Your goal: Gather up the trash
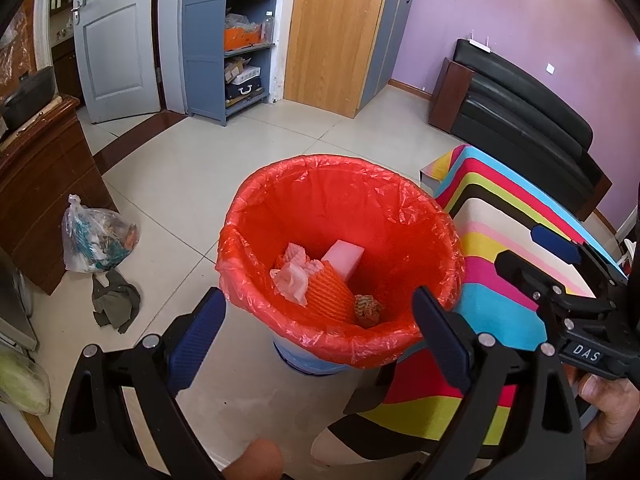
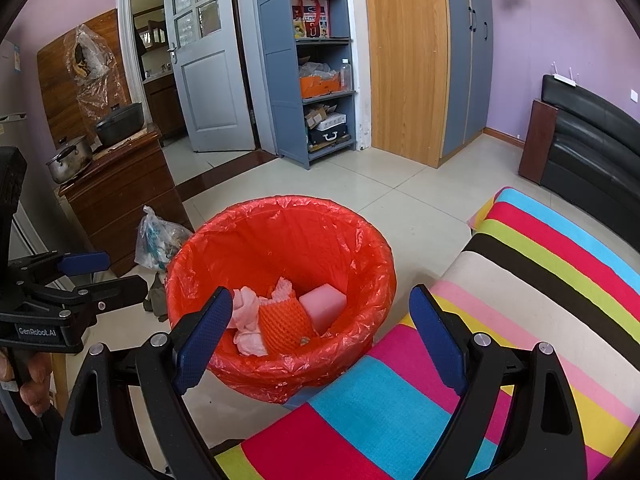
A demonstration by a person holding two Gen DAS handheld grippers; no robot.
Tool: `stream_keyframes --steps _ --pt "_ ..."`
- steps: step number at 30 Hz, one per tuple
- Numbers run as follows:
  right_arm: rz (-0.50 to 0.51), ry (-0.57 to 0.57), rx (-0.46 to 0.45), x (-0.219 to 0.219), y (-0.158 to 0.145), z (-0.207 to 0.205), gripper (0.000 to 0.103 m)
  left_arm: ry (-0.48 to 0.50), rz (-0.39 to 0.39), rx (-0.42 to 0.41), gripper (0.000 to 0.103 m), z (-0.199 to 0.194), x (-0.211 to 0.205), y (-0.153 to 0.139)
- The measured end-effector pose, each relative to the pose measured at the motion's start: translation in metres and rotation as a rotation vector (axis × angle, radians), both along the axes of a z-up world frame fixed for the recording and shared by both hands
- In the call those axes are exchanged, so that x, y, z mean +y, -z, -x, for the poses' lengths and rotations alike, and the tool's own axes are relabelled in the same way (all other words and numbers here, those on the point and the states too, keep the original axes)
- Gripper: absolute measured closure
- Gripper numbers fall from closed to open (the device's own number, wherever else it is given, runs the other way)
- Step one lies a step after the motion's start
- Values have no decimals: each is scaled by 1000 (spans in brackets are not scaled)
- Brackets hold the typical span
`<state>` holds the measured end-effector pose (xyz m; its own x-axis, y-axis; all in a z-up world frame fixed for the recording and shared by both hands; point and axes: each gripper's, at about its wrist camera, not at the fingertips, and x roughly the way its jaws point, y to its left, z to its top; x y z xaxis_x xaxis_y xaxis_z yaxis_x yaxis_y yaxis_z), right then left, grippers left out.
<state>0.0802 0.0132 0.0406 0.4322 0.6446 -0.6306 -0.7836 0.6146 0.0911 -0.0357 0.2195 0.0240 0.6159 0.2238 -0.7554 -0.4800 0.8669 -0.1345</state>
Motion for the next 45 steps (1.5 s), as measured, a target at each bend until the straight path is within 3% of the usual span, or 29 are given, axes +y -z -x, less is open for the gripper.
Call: stream_keyframes --steps 21,31,45 --pt "-4 -2 0 0 0 1 19 2 -19 -7 12 -1 -2 -3" --pt "-4 -2 2 0 0 1 19 9 15 -7 12 -4 -1 -1" --pt "-4 -2 3 0 0 1 19 13 -38 -7 12 -3 -6 -2"
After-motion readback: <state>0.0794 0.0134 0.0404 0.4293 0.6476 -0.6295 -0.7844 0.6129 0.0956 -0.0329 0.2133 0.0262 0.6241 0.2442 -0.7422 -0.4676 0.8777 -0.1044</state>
